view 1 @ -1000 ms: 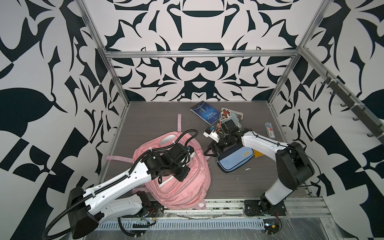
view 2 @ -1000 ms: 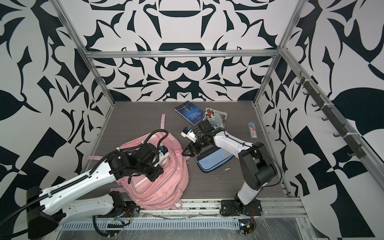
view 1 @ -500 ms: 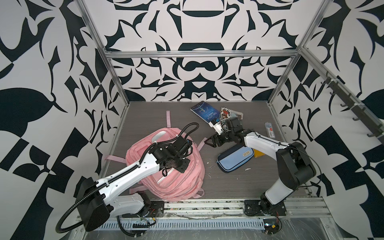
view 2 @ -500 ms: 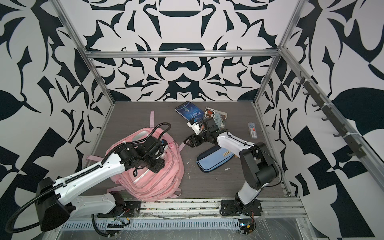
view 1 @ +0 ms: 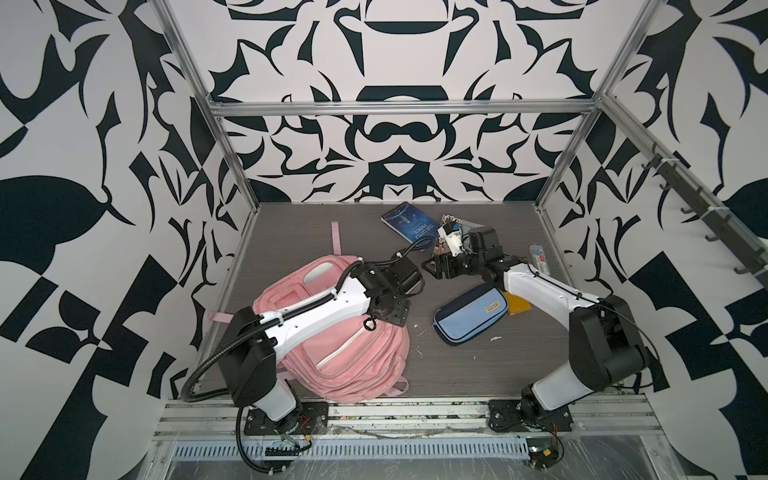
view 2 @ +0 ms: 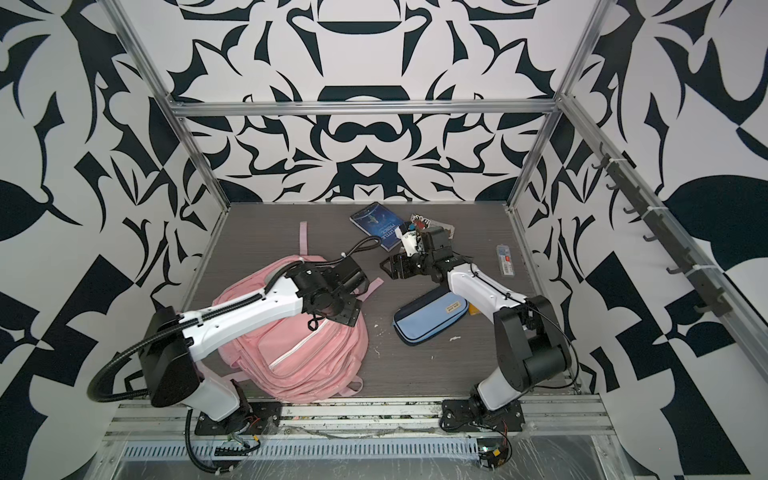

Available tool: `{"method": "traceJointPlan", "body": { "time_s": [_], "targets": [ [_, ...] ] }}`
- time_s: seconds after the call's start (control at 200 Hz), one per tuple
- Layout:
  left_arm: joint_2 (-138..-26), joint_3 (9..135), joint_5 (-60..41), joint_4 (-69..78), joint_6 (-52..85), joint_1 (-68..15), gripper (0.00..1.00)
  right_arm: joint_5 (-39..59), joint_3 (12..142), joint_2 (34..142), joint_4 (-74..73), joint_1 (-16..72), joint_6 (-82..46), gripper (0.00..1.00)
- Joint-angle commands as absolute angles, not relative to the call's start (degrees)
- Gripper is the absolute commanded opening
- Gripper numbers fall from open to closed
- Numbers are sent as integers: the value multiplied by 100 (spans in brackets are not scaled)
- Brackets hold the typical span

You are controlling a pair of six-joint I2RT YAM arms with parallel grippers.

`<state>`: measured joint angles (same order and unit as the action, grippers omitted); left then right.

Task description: Pack the student bag

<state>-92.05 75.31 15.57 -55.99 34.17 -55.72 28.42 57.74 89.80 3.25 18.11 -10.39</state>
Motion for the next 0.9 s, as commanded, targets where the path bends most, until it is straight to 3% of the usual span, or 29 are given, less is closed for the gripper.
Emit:
{"method": "traceJointPlan", "body": {
  "time_s": [0.0, 0.215, 0.495, 0.575, 0.75, 0.895],
  "targets": [
    [-9288, 7451, 1813, -6201, 4027, -5680, 83, 2704, 6070, 9038, 410, 1559, -1403, 81],
    [-9556, 7185, 2132, -6460, 4351, -5980, 80, 2733, 6166, 9122, 394, 1344, -1598, 81],
    [-9636, 6702, 2237, -6108, 4702, -6082, 67, 2867, 6302, 9135, 497, 1345, -1659, 81],
    [-9563, 6586, 2209, -5941, 4660, -6080, 54, 2852, 6304, 9077, 573, 1345, -1611, 81],
    [-9219, 6343, 2280, -5658, 4425, -6069, 0, 2837, 6120, 8802, 700, 1345, -1414, 81],
    [-8682, 6268, 2315, -5334, 3531, -6057, 0, 3135, 5766, 8419, 612, 1357, -1046, 79]
  ]
}}
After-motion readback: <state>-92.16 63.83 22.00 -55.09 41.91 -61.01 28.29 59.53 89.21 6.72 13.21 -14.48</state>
